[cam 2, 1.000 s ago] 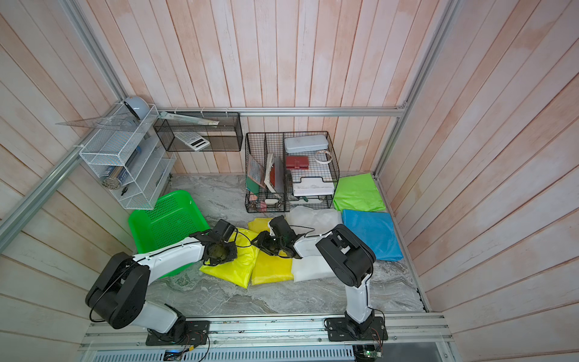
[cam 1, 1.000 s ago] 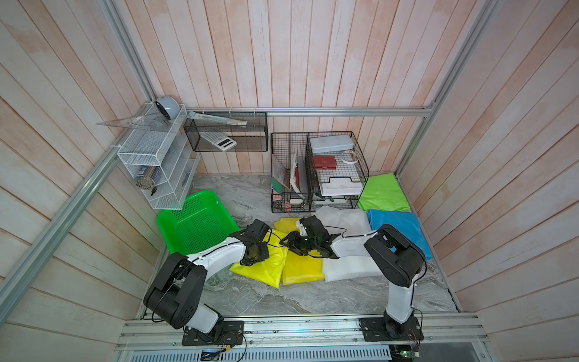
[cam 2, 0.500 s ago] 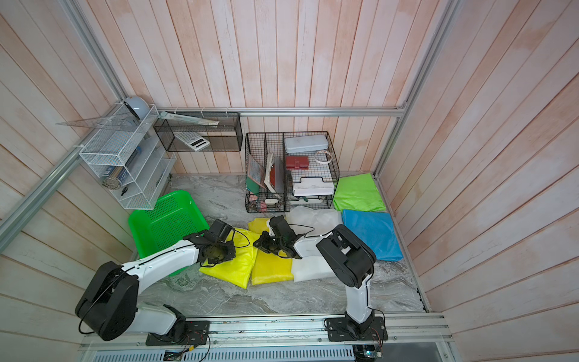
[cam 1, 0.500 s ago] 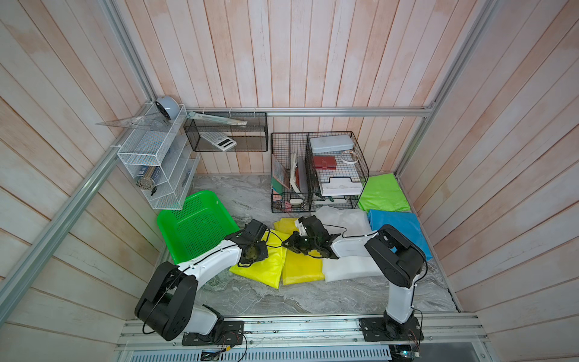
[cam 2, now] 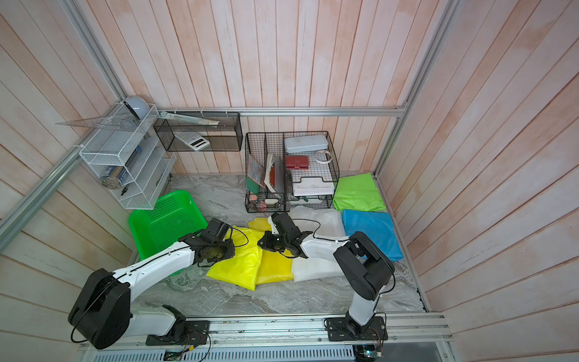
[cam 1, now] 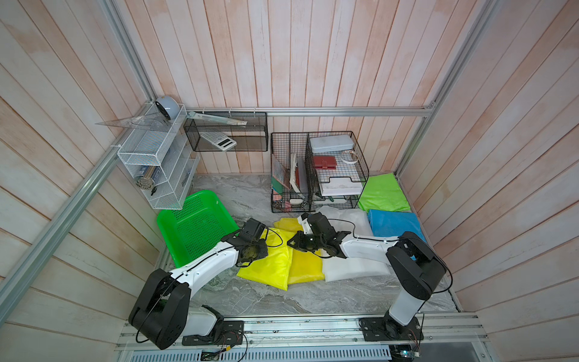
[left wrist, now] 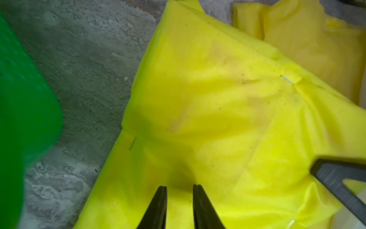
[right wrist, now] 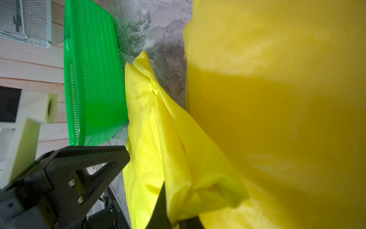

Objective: Put the folded raincoat in the basket
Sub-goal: Move the raincoat to the center of the board, then move the basket to the center of the board.

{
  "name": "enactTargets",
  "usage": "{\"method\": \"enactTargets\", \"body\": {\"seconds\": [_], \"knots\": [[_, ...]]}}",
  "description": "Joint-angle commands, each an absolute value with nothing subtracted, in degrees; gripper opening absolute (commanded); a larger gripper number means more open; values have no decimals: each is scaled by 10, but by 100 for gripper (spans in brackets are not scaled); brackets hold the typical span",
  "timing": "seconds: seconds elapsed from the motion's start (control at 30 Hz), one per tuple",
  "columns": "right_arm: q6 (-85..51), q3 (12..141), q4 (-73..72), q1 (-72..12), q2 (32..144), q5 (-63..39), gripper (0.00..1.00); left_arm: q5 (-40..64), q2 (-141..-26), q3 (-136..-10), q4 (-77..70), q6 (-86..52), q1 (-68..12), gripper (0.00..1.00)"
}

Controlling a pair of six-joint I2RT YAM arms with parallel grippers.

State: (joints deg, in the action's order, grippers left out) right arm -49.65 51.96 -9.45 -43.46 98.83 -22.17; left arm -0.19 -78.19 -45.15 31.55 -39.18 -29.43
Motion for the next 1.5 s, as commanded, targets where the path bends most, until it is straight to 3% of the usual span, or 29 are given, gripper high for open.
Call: {"method": "enactTargets", "body": {"seconds": [0.0,0.37,0.6,0.83,1.17,1.3,1.47], "knots": [[-458,493,-33,-408,957,-229,0,21,-776,-451,291,-387,-295,32],[-318,455,104,-296,861,-320,0,80,-775,-436,240,-372,-295,54],[-246,449,179,-208,855,-378,0,99,-776,-423,229,-376,-296,56],[-232,444,189,-192,845,-371,0,17,-762,-499,324,-365,-296,52],[-233,442,178,-192,865,-374,0,-266,-801,-663,463,-377,-265,52],[-229,445,183,-192,871,-375,0,-235,-815,-647,447,-379,-169,52],[-222,448,193,-192,867,-372,10,-233,-850,-651,436,-350,-125,54]]}}
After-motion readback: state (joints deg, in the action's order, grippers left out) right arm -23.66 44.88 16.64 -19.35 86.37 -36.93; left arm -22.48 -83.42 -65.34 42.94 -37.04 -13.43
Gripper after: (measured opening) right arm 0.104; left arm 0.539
